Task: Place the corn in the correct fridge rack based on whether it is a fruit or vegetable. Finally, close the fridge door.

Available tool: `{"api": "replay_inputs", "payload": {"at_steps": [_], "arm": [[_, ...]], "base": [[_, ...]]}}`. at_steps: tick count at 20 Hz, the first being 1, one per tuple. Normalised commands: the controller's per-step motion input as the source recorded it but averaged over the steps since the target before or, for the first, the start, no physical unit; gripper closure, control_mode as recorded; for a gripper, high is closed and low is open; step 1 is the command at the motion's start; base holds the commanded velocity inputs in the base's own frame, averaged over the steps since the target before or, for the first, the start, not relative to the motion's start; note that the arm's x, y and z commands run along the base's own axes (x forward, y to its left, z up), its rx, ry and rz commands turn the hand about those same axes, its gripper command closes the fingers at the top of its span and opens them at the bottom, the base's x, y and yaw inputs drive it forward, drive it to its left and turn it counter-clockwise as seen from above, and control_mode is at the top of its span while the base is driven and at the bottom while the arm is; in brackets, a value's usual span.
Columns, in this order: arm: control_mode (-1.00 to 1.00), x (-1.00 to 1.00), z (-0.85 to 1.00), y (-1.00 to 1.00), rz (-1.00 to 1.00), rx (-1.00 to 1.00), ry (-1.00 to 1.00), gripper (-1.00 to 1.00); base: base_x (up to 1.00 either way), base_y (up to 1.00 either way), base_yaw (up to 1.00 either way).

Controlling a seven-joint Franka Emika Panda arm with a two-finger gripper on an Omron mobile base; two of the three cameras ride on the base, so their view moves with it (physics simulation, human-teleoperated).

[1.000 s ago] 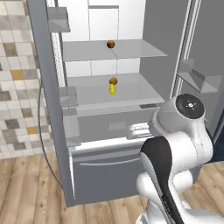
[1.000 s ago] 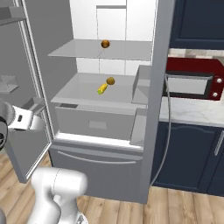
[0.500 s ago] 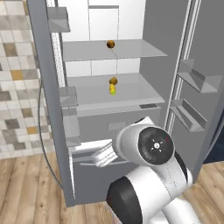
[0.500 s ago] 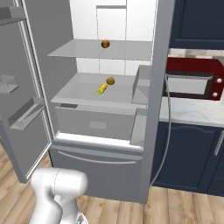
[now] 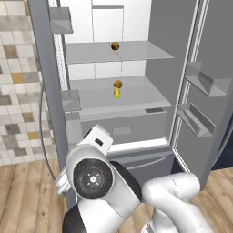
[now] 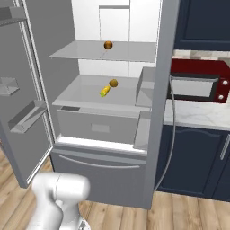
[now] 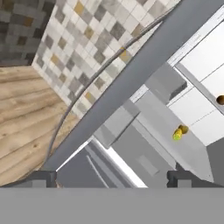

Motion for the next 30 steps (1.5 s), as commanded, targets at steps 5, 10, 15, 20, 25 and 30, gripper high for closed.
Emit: {"api": "replay_inputs", "payload": {"at_steps": [5,10,15,20,25,30], "arm": [[-1.0,0.59,-0.08,1.0,0.09,-0.26,-0.02,-1.0],[-1.0,0.89,-0.23,0.83,0.07,-0.24,0.05,-1.0],[-1.0,0.76,-0.25,0.47,0.01,-0.23,0.0,-1.0],[-1.0,0.71,-0.3,0.1,-0.03,-0.2,0.0,-1.0],[-1.0,0.7,-0.29,0.03,-0.02,-0.16,0.0,-1.0],[-1.0,0.56,-0.29,0.0,0.0,-0.13,-0.03,-1.0]], "base": [[0.0,0.0,0.0],[0.0,0.0,0.0],[0.0,0.0,0.0],[0.0,0.0,0.0],[0.0,0.0,0.0],[0.0,0.0,0.0]]}}
